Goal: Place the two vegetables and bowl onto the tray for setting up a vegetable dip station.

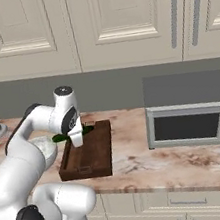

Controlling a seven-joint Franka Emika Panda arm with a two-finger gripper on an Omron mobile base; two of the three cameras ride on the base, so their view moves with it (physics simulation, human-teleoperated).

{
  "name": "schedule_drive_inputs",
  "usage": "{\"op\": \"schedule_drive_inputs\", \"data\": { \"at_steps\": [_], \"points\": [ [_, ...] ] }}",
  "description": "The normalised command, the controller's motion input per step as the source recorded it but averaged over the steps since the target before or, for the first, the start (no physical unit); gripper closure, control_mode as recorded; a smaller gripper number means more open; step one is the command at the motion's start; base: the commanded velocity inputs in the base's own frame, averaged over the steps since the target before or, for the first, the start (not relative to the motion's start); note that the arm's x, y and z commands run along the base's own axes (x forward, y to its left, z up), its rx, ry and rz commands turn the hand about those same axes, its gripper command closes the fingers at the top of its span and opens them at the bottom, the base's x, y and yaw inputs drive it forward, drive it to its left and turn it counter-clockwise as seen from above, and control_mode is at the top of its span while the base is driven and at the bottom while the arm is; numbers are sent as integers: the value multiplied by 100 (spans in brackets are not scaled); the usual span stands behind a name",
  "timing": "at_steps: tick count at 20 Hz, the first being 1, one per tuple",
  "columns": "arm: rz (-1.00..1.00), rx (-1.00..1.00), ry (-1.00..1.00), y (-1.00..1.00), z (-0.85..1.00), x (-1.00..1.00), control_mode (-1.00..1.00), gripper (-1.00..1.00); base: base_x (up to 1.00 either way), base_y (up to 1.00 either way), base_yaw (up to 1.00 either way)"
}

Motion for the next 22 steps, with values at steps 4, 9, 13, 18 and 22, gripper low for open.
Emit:
{"op": "schedule_drive_inputs", "data": {
  "at_steps": [4,9,13,18,22],
  "points": [
    [-8,8,-16,-11,-25,1,-100,100,0,0,0],
    [-15,5,-3,-2,-3,26,-100,100,0,0,0],
    [-19,3,0,0,0,34,-100,100,0,0,0],
    [-12,4,0,-2,0,37,-100,100,0,0,0],
    [-2,3,0,-3,-1,39,-100,100,0,0,0]
  ]
}}
